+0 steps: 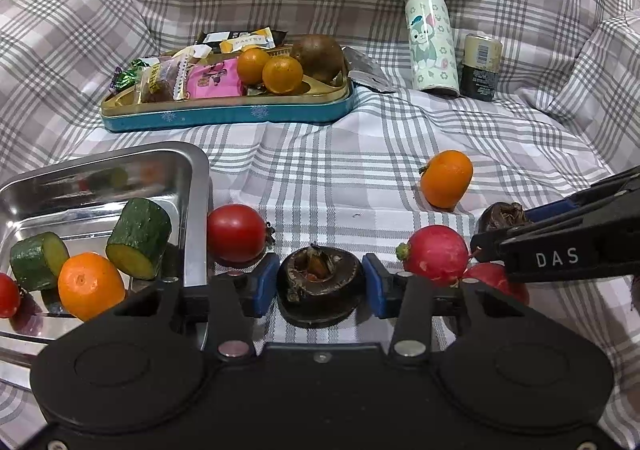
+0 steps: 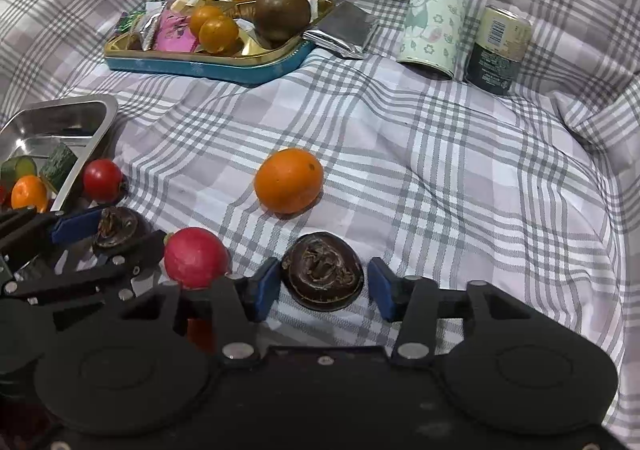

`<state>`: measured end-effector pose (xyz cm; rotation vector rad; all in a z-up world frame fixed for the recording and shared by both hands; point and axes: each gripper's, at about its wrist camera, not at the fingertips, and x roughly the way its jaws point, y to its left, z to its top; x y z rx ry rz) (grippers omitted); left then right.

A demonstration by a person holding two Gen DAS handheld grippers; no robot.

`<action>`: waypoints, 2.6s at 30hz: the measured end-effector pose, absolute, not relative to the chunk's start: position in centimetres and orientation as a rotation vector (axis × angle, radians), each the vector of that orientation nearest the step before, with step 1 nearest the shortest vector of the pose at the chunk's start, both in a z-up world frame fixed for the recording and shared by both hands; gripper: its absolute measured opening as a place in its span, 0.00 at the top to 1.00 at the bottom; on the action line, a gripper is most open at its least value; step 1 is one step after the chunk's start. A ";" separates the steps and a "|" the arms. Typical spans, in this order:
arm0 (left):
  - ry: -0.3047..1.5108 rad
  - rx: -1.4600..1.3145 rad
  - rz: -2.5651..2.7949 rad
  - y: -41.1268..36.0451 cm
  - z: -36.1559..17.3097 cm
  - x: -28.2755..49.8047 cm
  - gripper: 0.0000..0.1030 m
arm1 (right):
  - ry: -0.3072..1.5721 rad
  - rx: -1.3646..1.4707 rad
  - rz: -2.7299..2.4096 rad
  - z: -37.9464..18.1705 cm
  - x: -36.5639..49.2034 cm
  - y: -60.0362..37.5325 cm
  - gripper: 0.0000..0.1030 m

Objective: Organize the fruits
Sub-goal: 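Lift both mangosteens and carry them over the steel tray, then lower both mangosteens into the steel tray and open both tools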

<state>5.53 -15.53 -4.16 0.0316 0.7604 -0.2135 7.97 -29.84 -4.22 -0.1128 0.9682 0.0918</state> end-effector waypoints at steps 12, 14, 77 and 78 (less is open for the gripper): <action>0.682 -0.027 -0.183 -14.3 -0.9 4.6 0.49 | 0.814 -0.046 -0.030 -1.8 7.5 -32.1 0.56; 0.651 -0.042 -0.168 -13.5 0.3 4.4 0.49 | 0.745 -0.030 -0.032 -0.9 7.0 -32.1 0.55; 0.747 -0.090 0.237 5.3 1.2 7.4 0.49 | 0.561 -0.187 0.562 -2.8 2.9 -8.7 0.55; 0.753 -0.094 0.238 5.4 1.1 7.4 0.49 | 0.560 -0.183 0.558 -2.8 3.1 -8.8 0.55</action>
